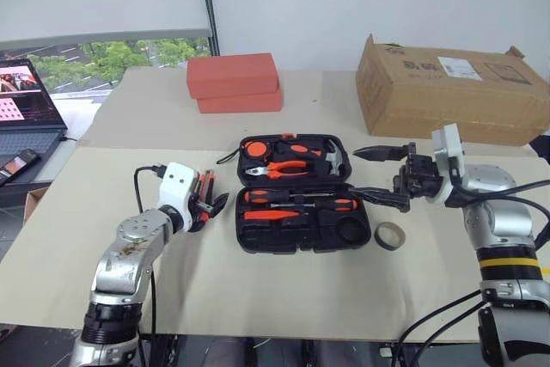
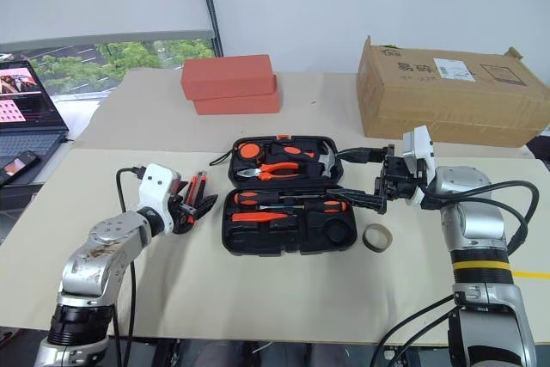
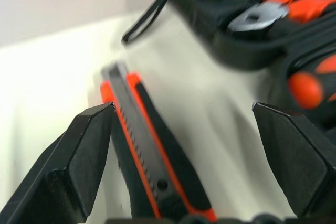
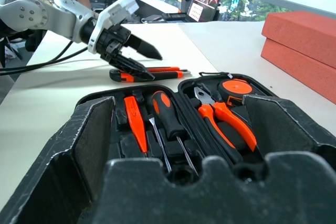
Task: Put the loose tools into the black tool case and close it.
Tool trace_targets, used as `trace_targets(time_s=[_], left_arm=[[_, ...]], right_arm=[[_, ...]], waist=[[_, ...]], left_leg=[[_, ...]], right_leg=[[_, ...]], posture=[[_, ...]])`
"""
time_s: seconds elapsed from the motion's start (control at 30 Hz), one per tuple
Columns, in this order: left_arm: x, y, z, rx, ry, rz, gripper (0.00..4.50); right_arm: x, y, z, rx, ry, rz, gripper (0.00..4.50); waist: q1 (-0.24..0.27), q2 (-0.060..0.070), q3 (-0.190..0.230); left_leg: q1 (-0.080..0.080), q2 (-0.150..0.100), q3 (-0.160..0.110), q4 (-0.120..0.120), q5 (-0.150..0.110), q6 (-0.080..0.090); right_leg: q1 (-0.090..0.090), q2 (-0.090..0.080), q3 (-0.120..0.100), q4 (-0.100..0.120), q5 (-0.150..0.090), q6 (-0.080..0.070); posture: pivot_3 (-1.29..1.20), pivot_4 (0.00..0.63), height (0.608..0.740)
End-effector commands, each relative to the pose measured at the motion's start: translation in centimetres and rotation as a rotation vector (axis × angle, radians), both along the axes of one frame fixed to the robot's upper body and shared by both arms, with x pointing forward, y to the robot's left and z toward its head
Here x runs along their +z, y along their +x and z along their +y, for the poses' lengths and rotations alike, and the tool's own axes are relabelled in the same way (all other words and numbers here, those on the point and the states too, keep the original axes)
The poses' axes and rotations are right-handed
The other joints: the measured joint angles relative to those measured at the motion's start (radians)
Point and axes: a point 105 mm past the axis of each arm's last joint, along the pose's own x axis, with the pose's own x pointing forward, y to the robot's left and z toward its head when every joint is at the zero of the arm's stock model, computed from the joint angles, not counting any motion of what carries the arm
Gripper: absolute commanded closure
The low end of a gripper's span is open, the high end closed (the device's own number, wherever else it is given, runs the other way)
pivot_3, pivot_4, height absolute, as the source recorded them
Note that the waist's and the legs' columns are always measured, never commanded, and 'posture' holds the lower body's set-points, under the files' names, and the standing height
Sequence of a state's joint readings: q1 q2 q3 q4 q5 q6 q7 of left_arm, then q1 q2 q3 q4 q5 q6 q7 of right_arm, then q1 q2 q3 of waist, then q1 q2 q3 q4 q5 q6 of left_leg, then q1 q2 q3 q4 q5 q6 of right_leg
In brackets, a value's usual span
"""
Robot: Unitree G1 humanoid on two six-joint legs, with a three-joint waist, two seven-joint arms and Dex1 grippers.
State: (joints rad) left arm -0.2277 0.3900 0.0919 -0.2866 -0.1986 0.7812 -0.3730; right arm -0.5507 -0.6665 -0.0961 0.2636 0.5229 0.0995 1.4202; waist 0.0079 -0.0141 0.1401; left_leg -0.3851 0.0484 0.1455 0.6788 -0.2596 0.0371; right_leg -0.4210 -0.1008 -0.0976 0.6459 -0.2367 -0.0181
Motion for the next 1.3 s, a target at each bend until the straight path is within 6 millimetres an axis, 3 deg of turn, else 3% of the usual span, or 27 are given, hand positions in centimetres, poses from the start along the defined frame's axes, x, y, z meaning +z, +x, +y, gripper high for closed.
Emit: trace_targets(time_s=[0.03,0.5,0.6,0.77,0.8,0.87,1.0,1.13,1.23,1.3], left_arm=[[1.0,-0.4,0.7,0.084,-0.004,-0.024,0.03],[-2.0,-1.5,1.0,0.256,-0.070,0.103,0.03],[-2.3,-1.6,1.0,0.258,-0.069,0.107,0.73],[-2.4,-1.3,1.9,0.286,-0.032,0.106,2.48],[-2.1,-1.2,2.0,0.288,-0.029,0.095,2.71],[-1.0,-0.6,2.0,0.271,-0.037,0.035,2.71],[2.5,0.6,0.4,0.103,-0.037,-0.148,2.71],[5.8,0.9,-2.8,-0.204,-0.012,-0.342,2.71],[6.8,-0.3,-5.8,-0.458,-0.042,-0.383,2.71],[6.1,-1.9,-7.7,-0.686,0.006,-0.348,2.71]], right_arm=[[1.4,-0.2,-0.3,0.003,-0.010,-0.065,0.00],[1.2,-0.4,-0.6,-0.013,-0.008,-0.074,0.00],[1.1,-0.4,-0.6,-0.016,-0.008,-0.077,0.00],[1.1,-0.5,-0.7,-0.022,-0.006,-0.079,0.00],[1.1,-0.5,-0.7,-0.024,-0.005,-0.079,0.00],[1.1,-0.6,-0.7,-0.026,-0.004,-0.080,0.00],[1.1,-0.6,-0.6,-0.030,0.000,-0.081,0.00],[1.0,-0.7,-0.9,-0.042,0.004,-0.078,0.00],[1.0,-0.9,-1.3,-0.060,0.000,-0.079,0.00],[1.1,-1.1,-1.9,-0.079,-0.005,-0.079,0.00]], waist=[[0.000,0.000,0.000],[0.003,0.000,0.000],[0.001,0.000,0.000],[0.003,0.000,0.000],[0.003,0.000,0.000],[0.003,0.000,0.000],[0.003,0.000,0.000],[0.006,0.000,0.000],[0.005,0.000,0.000],[0.004,0.000,0.000]], left_leg=[[0.000,0.000,0.000,0.000,0.000,0.000],[0.000,-0.001,0.000,0.000,0.000,0.000],[0.001,-0.001,0.000,0.000,0.000,0.000],[0.001,-0.001,0.000,-0.001,0.000,0.000],[0.001,-0.001,0.000,-0.001,0.000,0.000],[0.001,-0.001,0.000,-0.001,0.000,0.000],[0.001,-0.001,-0.001,-0.001,0.000,-0.001],[0.000,-0.001,-0.001,0.000,0.000,-0.001],[-0.001,-0.002,0.000,0.000,0.000,0.000],[-0.001,-0.002,0.000,-0.001,0.000,0.001]], right_leg=[[0.000,-0.001,0.000,0.000,0.000,0.000],[0.001,-0.006,-0.001,0.000,0.000,0.000],[0.001,-0.006,-0.001,0.000,0.000,0.000],[0.001,-0.006,-0.001,0.000,0.000,0.000],[0.001,-0.007,-0.001,0.000,0.000,0.000],[0.001,-0.007,-0.001,0.000,0.000,0.000],[0.000,-0.006,-0.001,0.000,0.000,0.000],[0.000,-0.007,-0.003,0.000,0.000,0.000],[0.001,-0.007,-0.005,-0.001,0.000,0.000],[0.000,-0.008,-0.005,-0.002,0.000,0.000]], posture=[[0.00,0.150,0.712],[0.00,0.150,0.712],[0.00,0.150,0.712],[0.00,0.150,0.712],[0.00,0.150,0.712],[0.00,0.150,0.712],[0.00,0.150,0.712],[0.00,0.150,0.712],[0.00,0.150,0.712],[0.00,0.150,0.712]])
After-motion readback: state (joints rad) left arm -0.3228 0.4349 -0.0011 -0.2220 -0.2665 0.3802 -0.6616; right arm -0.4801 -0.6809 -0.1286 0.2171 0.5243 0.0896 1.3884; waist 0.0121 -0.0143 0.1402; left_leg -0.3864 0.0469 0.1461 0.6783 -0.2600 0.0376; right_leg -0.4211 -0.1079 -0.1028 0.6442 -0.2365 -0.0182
